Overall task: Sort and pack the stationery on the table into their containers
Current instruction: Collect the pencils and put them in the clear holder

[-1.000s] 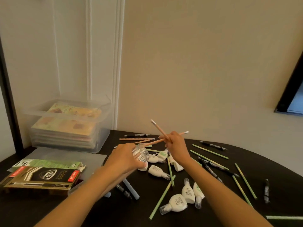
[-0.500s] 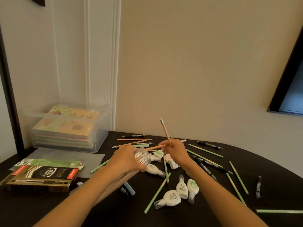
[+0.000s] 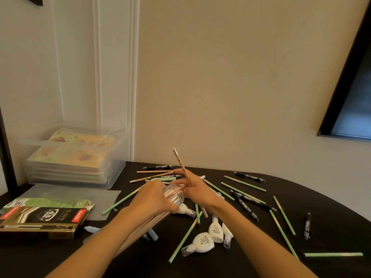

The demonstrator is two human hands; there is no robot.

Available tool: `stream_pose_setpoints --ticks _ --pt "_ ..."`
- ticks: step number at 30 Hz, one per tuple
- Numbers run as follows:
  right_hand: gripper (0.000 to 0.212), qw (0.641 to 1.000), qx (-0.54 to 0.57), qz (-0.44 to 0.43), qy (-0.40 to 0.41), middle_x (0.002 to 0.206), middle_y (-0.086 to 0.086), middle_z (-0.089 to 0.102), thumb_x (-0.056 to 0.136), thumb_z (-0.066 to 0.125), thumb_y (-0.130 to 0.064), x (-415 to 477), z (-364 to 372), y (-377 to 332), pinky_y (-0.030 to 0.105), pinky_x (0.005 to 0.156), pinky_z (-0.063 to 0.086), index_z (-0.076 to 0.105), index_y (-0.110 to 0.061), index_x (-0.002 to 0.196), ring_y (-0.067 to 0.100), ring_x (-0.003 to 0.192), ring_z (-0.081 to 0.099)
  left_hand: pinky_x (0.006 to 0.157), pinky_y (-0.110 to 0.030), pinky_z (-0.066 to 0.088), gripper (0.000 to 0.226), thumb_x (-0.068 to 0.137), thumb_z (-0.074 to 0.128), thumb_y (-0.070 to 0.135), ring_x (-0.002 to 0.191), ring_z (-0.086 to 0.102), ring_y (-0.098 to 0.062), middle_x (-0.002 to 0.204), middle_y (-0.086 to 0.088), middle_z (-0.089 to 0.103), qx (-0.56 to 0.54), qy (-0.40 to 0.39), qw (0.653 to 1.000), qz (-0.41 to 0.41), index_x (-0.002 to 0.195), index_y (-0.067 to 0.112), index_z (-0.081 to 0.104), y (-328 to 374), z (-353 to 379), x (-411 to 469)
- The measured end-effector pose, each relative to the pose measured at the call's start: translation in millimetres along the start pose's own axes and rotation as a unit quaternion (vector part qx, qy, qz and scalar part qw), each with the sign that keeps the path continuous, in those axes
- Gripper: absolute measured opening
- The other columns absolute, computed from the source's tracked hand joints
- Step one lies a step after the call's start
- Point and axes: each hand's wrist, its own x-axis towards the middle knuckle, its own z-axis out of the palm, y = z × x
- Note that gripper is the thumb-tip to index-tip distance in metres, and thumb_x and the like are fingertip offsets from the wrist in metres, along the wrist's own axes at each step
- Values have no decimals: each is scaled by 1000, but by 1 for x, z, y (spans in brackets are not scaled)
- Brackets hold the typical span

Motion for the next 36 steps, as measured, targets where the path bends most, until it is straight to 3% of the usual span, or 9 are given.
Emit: stream_pose_setpoints --ticks 5,7,11,15,18,21,24,27,36 --pt "69 991 52 -9 123 149 -3 31 87 46 15 -2 -1 1 31 95 47 35 -28 139 19 136 32 59 -19 35 49 66 76 47 79 51 -9 82 5 53 -1 9 1000 -9 102 16 61 1 -1 1" --pt "71 979 103 30 173 151 0 26 86 47 17 -2 -3 3 35 97 45 33 -25 141 24 135 35 60 -19 36 50 67 75 48 80 51 -9 84 5 53 6 5 1000 -13 103 17 60 1 -2 1" --pt "57 945 278 88 145 135 12 51 83 35 24 -5 -5 3 31 88 51 46 -7 130 26 118 56 60 -19 37 50 67 75 47 79 50 -9 81 6 52 11 9 1000 -12 103 16 60 0 -1 2" --pt "50 967 235 83 53 103 13 70 80 36 21 -9 -3 -1 29 84 53 63 -7 110 21 98 67 70 -22 45 54 66 76 48 88 58 -11 96 3 63 2 8 1000 -9 110 19 62 0 1 4" --pt "29 944 295 85 121 97 14 71 93 39 1 -8 -6 0 31 84 53 66 -4 103 22 91 69 65 -21 41 51 66 76 48 86 57 -10 93 3 62 0 3 1000 -9 105 19 63 1 -1 3" --pt "37 920 284 134 233 75 10 64 99 36 -21 -3 -14 2 25 64 46 65 -6 81 14 67 56 60 -18 37 45 68 75 48 80 53 -7 90 4 59 2 -2 1000 -2 99 18 61 2 -5 0" --pt "47 878 349 161 284 57 7 44 100 35 -28 -2 -19 1 16 35 26 55 -5 65 7 37 34 65 -20 40 42 70 74 46 81 51 -7 93 5 58 12 -12 1000 9 99 19 59 2 -7 -3" --pt "45 850 400 163 302 57 7 43 100 38 -29 -1 -17 -4 15 30 23 51 -4 65 6 33 33 72 -24 47 44 69 75 45 85 56 -10 94 3 62 16 -21 999 20 102 19 63 2 -7 -4" --pt "24 853 456 176 184 59 4 47 96 50 -16 5 12 -13 15 39 41 52 -5 74 8 47 42 75 -24 48 46 68 77 42 86 58 -8 95 5 63 -1 -15 1000 17 106 21 63 -6 -10 -6"
